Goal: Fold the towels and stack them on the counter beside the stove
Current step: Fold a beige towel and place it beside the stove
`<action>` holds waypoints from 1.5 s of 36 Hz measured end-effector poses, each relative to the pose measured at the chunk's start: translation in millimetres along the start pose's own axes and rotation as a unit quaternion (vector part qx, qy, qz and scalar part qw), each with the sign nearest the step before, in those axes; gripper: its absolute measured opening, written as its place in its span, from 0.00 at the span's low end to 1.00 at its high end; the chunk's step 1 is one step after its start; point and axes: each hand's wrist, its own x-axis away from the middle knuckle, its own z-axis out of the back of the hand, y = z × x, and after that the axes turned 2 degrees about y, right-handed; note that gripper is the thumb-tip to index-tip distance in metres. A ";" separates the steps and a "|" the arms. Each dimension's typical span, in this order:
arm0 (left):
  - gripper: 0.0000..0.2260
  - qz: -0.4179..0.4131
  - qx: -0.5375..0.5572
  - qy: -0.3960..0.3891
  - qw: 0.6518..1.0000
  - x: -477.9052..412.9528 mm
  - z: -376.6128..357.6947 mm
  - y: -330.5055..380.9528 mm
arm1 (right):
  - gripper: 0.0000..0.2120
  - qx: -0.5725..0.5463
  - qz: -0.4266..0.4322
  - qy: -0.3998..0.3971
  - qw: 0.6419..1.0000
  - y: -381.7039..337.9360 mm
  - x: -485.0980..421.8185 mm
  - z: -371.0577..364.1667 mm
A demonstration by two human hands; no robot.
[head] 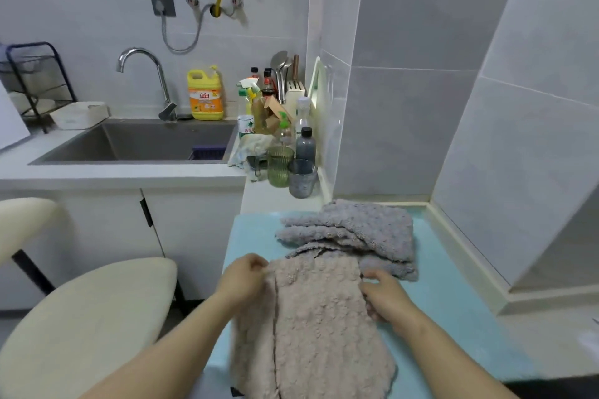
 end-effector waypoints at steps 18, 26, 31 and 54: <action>0.21 -0.078 -0.210 0.063 0.973 -20.1 -28.3 29.5 | 0.14 0.089 0.096 0.109 0.985 -10.1 -17.4 4.0; 0.30 -0.109 -0.151 -0.017 0.982 -47.6 -40.6 70.6 | 0.32 0.247 0.090 0.146 0.954 -25.9 -25.9 20.7; 0.37 -0.056 -0.078 -0.128 0.987 -66.4 -56.0 81.8 | 0.39 0.222 0.069 0.093 0.968 -21.3 -42.1 24.3; 0.16 -0.102 0.200 -0.240 0.944 -90.2 -99.8 153.3 | 0.22 0.035 0.022 0.389 0.920 -15.2 -77.0 62.8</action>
